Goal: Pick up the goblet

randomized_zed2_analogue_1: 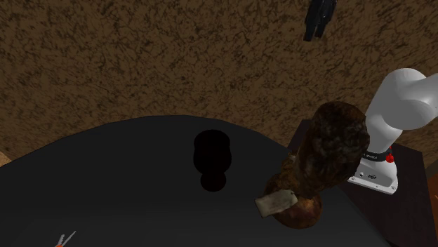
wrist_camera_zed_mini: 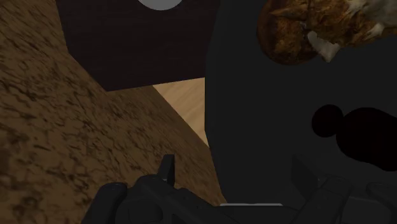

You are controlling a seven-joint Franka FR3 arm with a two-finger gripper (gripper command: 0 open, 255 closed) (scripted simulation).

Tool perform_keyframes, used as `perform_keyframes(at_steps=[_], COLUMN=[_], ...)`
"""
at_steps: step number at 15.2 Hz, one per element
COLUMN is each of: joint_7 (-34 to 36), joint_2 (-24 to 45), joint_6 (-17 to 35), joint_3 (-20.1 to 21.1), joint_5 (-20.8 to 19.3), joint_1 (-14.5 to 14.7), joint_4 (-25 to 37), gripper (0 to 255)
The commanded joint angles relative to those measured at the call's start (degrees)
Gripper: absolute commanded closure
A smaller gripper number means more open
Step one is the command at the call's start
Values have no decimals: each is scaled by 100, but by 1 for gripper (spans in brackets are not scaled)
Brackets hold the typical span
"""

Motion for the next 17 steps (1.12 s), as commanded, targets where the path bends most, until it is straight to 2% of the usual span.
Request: perform_keyframes(at_steps=[1,10,17], joint_7=[0,840,1554], joint_2=[0,687,1657], joint_6=[0,1254,2232], joint_3=[0,1161,2082], joint_5=[0,432,495], joint_1=[0,315,439], joint_4=[0,-373,-260], gripper=[0,0,0])
